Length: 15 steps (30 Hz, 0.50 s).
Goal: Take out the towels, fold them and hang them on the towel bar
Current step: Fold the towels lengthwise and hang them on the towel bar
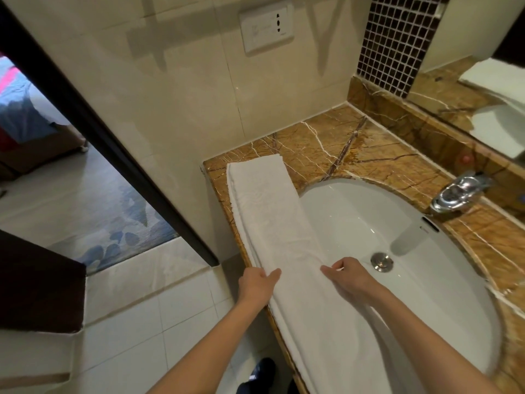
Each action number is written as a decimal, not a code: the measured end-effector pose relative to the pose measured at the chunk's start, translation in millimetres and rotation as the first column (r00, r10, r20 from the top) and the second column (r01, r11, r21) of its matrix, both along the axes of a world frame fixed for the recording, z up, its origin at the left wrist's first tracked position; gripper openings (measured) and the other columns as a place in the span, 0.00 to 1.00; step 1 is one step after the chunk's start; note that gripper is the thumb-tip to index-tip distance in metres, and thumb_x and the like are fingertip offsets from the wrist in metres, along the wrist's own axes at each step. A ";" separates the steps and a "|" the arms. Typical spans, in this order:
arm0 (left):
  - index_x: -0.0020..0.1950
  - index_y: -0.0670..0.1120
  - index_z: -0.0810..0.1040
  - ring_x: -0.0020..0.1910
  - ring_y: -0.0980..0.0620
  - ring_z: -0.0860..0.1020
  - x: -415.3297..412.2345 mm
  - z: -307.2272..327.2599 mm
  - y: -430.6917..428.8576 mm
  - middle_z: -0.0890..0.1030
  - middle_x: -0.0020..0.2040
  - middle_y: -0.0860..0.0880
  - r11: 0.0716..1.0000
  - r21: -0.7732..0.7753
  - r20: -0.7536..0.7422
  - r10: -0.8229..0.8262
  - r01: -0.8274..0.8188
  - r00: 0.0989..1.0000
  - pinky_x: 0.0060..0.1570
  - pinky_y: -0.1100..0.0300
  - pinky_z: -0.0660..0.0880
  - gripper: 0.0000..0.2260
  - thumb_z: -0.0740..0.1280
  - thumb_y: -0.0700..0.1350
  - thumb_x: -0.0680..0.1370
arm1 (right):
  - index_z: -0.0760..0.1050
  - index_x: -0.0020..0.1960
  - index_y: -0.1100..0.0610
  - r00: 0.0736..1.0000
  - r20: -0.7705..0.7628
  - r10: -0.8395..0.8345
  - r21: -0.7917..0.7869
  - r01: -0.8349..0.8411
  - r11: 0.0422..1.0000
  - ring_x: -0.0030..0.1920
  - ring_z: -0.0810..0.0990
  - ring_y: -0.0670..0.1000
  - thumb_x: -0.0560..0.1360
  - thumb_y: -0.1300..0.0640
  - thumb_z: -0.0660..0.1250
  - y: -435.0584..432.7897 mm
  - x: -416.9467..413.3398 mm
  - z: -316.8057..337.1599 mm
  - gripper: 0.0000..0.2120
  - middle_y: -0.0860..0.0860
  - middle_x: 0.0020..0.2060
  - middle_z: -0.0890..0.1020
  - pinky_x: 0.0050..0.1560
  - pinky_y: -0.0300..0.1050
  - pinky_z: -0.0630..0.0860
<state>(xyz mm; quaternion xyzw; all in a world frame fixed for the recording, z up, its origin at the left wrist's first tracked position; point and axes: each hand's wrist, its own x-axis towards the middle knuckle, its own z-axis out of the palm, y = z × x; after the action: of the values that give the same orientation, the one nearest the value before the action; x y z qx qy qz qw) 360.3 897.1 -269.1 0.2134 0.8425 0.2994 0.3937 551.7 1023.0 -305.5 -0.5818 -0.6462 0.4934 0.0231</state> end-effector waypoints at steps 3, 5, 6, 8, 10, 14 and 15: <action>0.26 0.46 0.65 0.19 0.55 0.73 0.9 4.7 -2.0 0.73 0.20 0.49 1.000 0.025 -0.004 0.017 -0.017 1.000 0.22 0.68 0.67 0.22 0.72 0.49 0.73 | 0.68 0.33 0.55 1.000 -0.024 -0.005 -0.004 0.005 1.000 0.30 0.70 0.46 0.74 0.48 0.69 -4.3 1.9 4.0 0.17 0.48 0.28 0.72 0.31 0.39 0.65; 0.25 0.45 0.67 0.19 0.55 0.74 3.0 9.9 -1.7 0.74 0.19 0.49 0.998 0.049 0.000 0.039 -0.039 0.999 0.21 0.69 0.67 0.22 0.72 0.49 0.73 | 0.65 0.33 0.55 0.999 -0.043 -0.003 -0.005 0.003 1.000 0.29 0.68 0.48 0.77 0.50 0.66 -7.6 0.7 7.4 0.17 0.49 0.27 0.70 0.31 0.41 0.65; 0.25 0.45 0.66 0.19 0.54 0.75 4.0 12.6 -1.2 0.74 0.18 0.50 0.997 0.059 0.009 0.049 -0.050 0.999 0.20 0.69 0.66 0.22 0.72 0.49 0.73 | 0.66 0.34 0.55 0.999 -0.038 -0.006 0.005 0.006 1.000 0.32 0.69 0.50 0.78 0.51 0.64 -8.4 0.0 9.2 0.16 0.50 0.29 0.71 0.33 0.43 0.65; 0.25 0.46 0.66 0.20 0.50 0.76 6.1 15.8 -0.9 0.72 0.18 0.52 0.995 0.062 0.044 0.071 -0.073 0.997 0.20 0.68 0.66 0.22 0.73 0.48 0.73 | 0.68 0.39 0.57 1.000 -0.014 -0.010 0.032 0.010 0.999 0.37 0.71 0.52 0.79 0.51 0.60 -8.9 0.5 12.6 0.14 0.51 0.34 0.73 0.37 0.44 0.66; 0.26 0.45 0.67 0.22 0.47 0.76 8.3 16.4 -0.5 0.75 0.22 0.48 0.995 0.046 0.097 0.082 -0.087 0.992 0.21 0.64 0.70 0.20 0.73 0.47 0.73 | 0.68 0.41 0.58 1.000 -0.006 -0.020 0.054 0.020 0.998 0.39 0.72 0.52 0.80 0.50 0.58 -7.1 2.3 13.3 0.13 0.52 0.36 0.74 0.41 0.45 0.66; 0.30 0.43 0.68 0.20 0.49 0.73 15.2 14.0 -0.8 0.76 0.25 0.43 0.994 -0.002 0.183 0.112 -0.114 0.977 0.26 0.59 0.75 0.18 0.73 0.47 0.73 | 0.68 0.40 0.57 0.995 -0.011 -0.094 0.089 0.095 0.991 0.42 0.73 0.53 0.79 0.50 0.61 -6.8 6.3 9.1 0.13 0.52 0.37 0.75 0.42 0.44 0.66; 0.30 0.43 0.69 0.20 0.49 0.73 16.7 13.2 -1.3 0.77 0.26 0.43 0.991 -0.009 0.205 0.134 -0.135 0.970 0.28 0.57 0.77 0.18 0.73 0.48 0.73 | 0.69 0.42 0.57 0.993 -0.005 -0.115 0.090 0.115 0.989 0.43 0.73 0.54 0.79 0.49 0.62 -8.3 6.2 7.5 0.12 0.52 0.39 0.76 0.43 0.43 0.65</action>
<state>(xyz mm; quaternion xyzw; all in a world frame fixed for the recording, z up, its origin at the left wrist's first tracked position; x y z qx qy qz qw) 377.0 895.8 -255.9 0.1247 0.8093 0.3478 0.4566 557.9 1014.7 -298.0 -0.6166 -0.6331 0.4615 0.0778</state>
